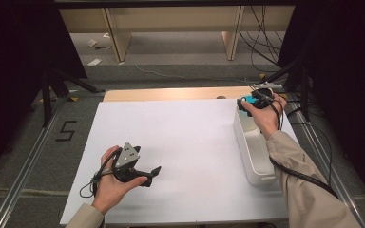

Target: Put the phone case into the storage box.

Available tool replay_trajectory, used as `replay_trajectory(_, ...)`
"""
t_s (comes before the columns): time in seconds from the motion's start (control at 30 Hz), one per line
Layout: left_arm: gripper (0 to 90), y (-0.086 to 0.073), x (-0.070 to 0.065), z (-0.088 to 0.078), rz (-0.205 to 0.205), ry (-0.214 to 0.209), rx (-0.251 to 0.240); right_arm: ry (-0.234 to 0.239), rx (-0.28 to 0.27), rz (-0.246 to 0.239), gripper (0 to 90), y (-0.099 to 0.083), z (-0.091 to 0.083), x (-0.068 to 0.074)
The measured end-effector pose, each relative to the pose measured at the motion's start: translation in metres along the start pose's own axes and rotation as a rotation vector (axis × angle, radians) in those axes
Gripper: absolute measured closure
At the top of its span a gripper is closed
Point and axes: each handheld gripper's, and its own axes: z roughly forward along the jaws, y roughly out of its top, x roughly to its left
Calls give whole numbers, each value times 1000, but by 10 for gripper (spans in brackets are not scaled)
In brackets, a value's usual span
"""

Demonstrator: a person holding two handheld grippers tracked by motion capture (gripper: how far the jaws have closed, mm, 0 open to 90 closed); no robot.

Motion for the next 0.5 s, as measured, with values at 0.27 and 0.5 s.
replay_trajectory(0.27, 3, 0, 0, 0, 0, -1, -1, 0, -17, 4, 171, -2, 3, 0)
replay_trajectory(0.5, 3, 0, 0, 0, 1, -2, 1, 4, -20, 2, 171, -2, 4, 0)
